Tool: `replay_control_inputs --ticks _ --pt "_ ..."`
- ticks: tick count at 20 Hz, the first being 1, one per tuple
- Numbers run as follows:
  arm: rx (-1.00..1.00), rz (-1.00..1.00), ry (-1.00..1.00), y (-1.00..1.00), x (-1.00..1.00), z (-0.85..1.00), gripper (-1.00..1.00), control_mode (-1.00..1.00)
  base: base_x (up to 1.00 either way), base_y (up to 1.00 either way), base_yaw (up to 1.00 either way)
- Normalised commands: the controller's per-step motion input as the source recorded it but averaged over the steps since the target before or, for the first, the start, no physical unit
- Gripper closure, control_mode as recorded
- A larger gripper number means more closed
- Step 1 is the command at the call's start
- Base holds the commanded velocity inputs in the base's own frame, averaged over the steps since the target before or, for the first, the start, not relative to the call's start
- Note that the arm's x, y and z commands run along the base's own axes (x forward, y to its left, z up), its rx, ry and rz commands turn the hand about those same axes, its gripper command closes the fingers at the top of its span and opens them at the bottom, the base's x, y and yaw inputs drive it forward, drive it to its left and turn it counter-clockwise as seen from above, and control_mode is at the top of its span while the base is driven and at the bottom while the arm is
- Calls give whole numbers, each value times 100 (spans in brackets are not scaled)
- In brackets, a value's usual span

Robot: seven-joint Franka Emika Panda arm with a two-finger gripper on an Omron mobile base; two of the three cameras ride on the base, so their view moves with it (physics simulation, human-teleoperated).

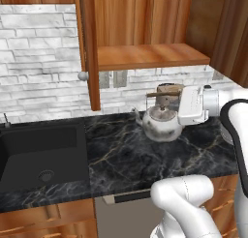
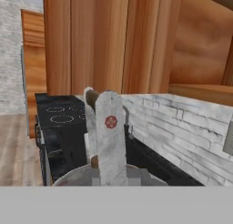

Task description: Open the cabinet, pick the kettle from the cabinet, and place it in the sink.

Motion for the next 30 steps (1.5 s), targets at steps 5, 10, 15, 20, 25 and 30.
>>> replay_control_inputs --ticks 5,10,15,20,25,30 --pt "0 0 0 0 0 0 100 -100 0 0 0" --pt "0 0 0 0 0 0 100 -100 0 0 0" --pt "0 0 0 0 0 0 100 100 0 0 0" --pt "0 0 0 0 0 0 100 100 0 0 0" --pt "0 0 0 0 0 0 100 100 0 0 0" --pt "0 0 0 0 0 0 100 100 -6 0 2"
